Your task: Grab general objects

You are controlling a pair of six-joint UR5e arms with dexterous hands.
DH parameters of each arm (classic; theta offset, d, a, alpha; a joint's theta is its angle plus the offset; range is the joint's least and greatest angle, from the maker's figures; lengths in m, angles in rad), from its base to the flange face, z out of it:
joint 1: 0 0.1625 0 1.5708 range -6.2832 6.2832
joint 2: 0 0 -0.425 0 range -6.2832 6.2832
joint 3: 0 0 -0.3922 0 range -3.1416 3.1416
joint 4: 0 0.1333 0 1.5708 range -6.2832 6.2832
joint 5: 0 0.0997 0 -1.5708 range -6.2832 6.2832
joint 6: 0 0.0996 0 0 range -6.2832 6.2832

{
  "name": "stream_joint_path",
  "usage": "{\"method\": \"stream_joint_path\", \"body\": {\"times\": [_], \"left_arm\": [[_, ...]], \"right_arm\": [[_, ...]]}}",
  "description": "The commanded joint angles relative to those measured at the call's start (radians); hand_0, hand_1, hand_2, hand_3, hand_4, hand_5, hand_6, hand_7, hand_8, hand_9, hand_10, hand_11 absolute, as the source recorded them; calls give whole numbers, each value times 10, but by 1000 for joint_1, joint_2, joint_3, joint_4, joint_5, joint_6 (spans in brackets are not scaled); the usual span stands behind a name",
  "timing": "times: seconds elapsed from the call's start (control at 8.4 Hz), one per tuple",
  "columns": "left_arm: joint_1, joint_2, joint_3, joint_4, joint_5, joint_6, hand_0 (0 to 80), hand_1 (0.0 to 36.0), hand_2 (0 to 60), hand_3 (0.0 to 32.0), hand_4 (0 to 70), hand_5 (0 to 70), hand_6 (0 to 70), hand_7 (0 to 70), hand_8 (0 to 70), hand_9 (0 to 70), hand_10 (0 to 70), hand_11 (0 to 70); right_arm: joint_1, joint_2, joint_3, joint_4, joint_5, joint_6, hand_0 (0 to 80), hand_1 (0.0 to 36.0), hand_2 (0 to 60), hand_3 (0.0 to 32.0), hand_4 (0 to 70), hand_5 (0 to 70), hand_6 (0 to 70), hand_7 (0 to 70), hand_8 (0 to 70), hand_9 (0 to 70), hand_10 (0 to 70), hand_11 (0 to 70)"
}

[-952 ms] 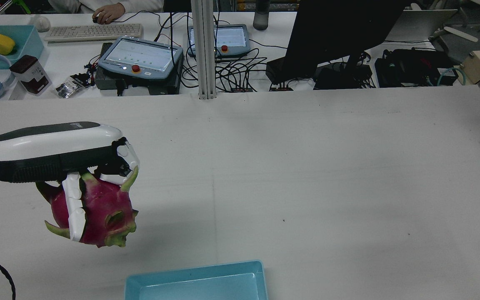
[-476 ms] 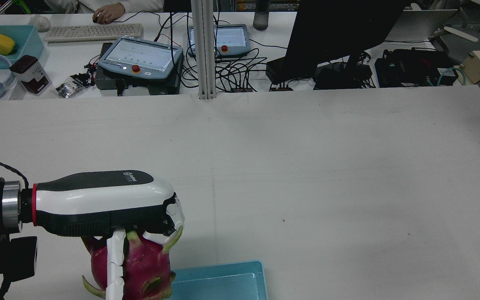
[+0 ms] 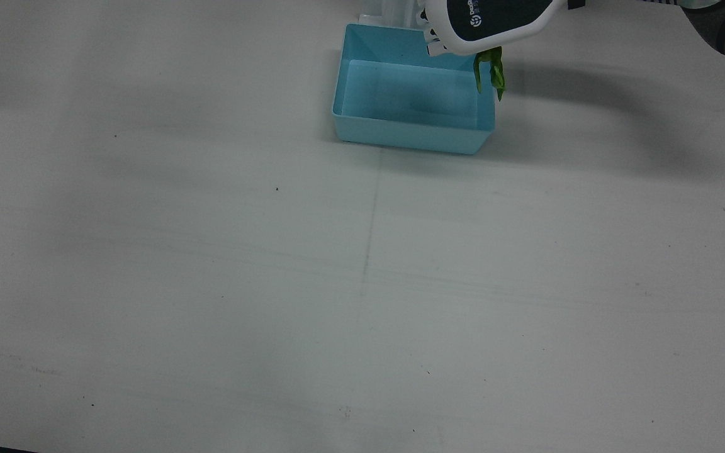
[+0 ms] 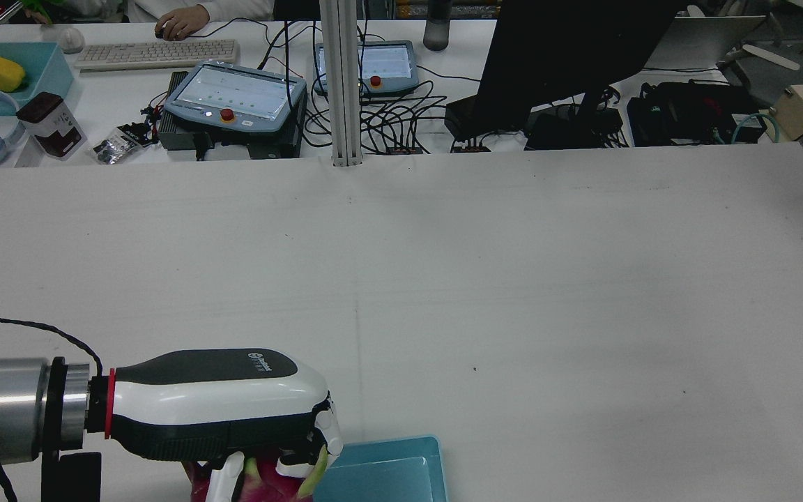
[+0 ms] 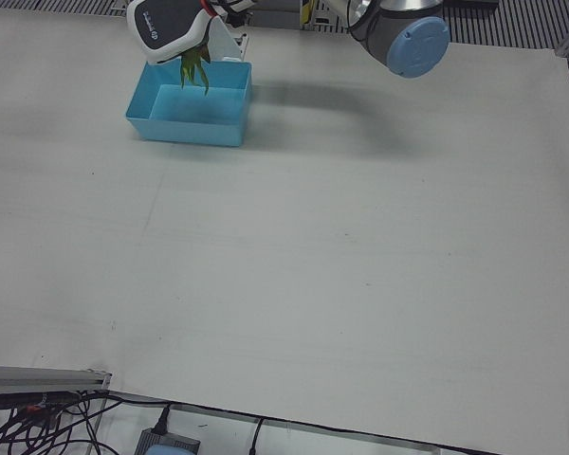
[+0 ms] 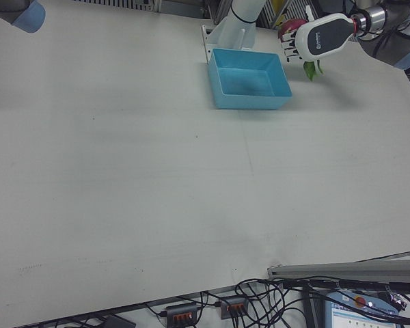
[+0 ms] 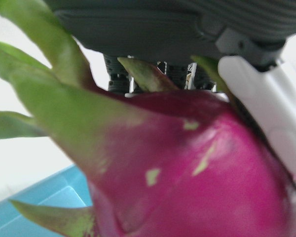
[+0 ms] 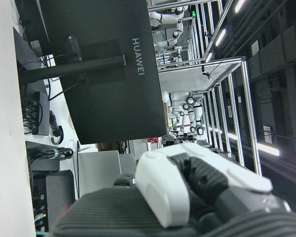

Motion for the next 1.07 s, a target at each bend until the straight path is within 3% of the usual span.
{"method": "stream_joint_path", "body": {"times": [0.0,0.12,0.24,0.36,0.48,0.6,0.71,0.83,0.95], "left_arm": [[73,-2,41,-21,-1,-2,470,158,462,0,309,700,340,686,322,462,312,452],[73,-8,39,-19,1,-4,470,121,202,0,271,282,169,407,167,230,177,265],[73,-8,39,-19,1,-4,468,100,38,0,146,0,62,161,64,47,74,118],[73,-8,41,-19,1,-4,464,95,17,0,99,0,30,68,40,2,52,86],[55,-8,44,-22,7,-5,463,95,14,0,92,0,25,55,36,0,48,81],[-27,-5,44,-28,16,-15,450,81,5,0,51,0,2,17,15,0,37,64],[-185,24,63,-86,54,-16,445,74,2,0,63,0,2,23,11,0,38,65],[-335,68,181,-231,74,-54,498,138,4,0,107,0,14,58,19,0,51,90],[-414,129,302,-390,70,-105,512,178,96,0,132,0,23,95,23,18,74,126]], "right_arm": [[0,0,0,0,0,0,0,0,0,0,0,0,0,0,0,0,0,0],[0,0,0,0,0,0,0,0,0,0,0,0,0,0,0,0,0,0],[0,1,0,0,0,0,0,0,0,0,0,0,0,0,0,0,0,0],[0,0,0,0,0,0,0,0,0,0,0,0,0,0,0,0,0,0],[0,0,0,0,0,0,0,0,0,0,0,0,0,0,0,0,0,0],[0,1,0,0,0,0,0,0,0,0,0,0,0,0,0,0,0,0],[0,0,-2,0,0,0,0,0,0,0,0,0,0,0,0,0,0,0],[0,1,0,0,0,0,0,0,0,0,0,0,0,0,0,0,0,0],[0,0,-2,2,0,-2,0,0,0,0,0,0,0,0,0,0,0,0]]}}
